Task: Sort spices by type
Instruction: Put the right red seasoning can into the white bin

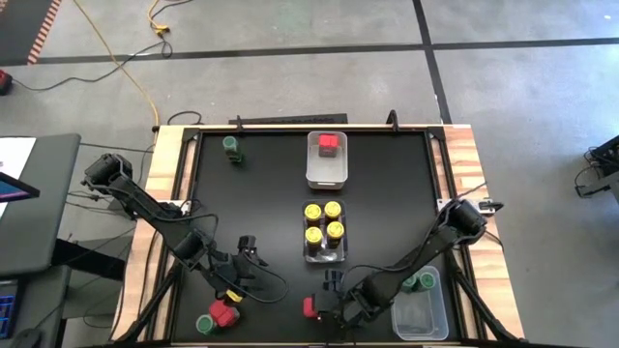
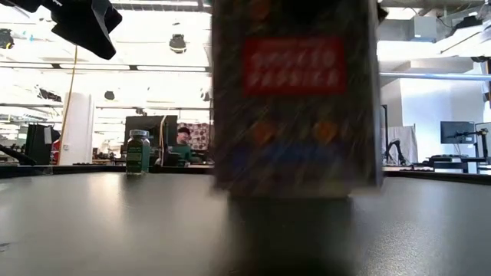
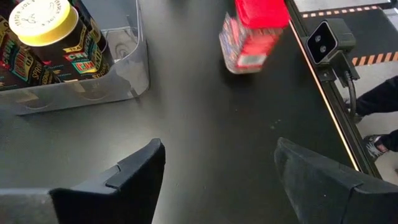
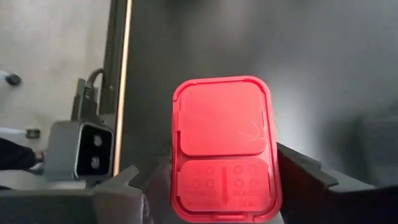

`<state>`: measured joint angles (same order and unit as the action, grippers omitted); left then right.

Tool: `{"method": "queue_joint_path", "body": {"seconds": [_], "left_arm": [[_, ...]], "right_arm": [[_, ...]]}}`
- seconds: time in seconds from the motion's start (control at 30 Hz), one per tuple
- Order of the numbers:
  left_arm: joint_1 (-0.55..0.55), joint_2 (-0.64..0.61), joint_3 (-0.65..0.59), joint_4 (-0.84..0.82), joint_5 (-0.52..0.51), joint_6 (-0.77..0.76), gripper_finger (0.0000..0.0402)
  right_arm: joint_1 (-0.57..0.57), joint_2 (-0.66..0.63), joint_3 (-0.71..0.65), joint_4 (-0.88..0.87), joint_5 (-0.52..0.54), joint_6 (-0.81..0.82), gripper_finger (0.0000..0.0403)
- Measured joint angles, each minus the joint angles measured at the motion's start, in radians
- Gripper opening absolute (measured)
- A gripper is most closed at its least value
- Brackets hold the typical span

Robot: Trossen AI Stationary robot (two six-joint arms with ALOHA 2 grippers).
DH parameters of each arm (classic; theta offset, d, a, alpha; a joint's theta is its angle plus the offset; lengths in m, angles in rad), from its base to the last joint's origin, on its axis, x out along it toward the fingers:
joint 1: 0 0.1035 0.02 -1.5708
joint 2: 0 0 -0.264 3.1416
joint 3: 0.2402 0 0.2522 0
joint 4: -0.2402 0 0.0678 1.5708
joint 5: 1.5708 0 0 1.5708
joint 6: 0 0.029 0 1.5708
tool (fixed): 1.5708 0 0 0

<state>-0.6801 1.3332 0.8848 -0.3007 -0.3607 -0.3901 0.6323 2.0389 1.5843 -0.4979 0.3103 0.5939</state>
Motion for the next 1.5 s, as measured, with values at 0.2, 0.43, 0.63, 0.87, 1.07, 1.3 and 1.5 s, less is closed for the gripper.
{"method": "queue_joint_path", "body": {"seconds": [0.2,0.43,0.63,0.87,1.07,1.3,1.5], "left_arm": [[0.000,0.000,0.000,0.000,0.000,0.004,0.0290],[0.015,0.000,0.000,0.001,0.000,0.002,0.0290],[0.062,0.000,0.000,0.014,0.026,-0.010,0.0290],[0.183,-0.006,0.000,0.027,0.072,0.063,0.0290],[0.339,-0.058,0.000,0.030,0.139,0.142,0.0290],[0.528,-0.115,0.000,0.031,0.199,0.220,0.0290],[0.612,-0.116,0.000,0.030,0.199,0.233,0.0290]], "right_arm": [[0.000,-0.108,0.008,-0.098,0.075,-0.001,0.0244],[-0.013,-0.297,0.008,-0.182,0.214,-0.091,0.0244],[-0.068,-0.452,0.007,-0.419,0.340,-0.099,0.0244],[-0.179,-0.675,-0.165,-0.560,0.394,-0.103,0.0244],[-0.328,-0.941,-0.489,-0.367,0.349,-0.219,0.0244],[-0.690,-1.138,-0.765,0.058,0.013,-0.536,0.0244],[-1.033,-1.042,-0.785,0.226,-0.416,-0.729,0.0244]]}}
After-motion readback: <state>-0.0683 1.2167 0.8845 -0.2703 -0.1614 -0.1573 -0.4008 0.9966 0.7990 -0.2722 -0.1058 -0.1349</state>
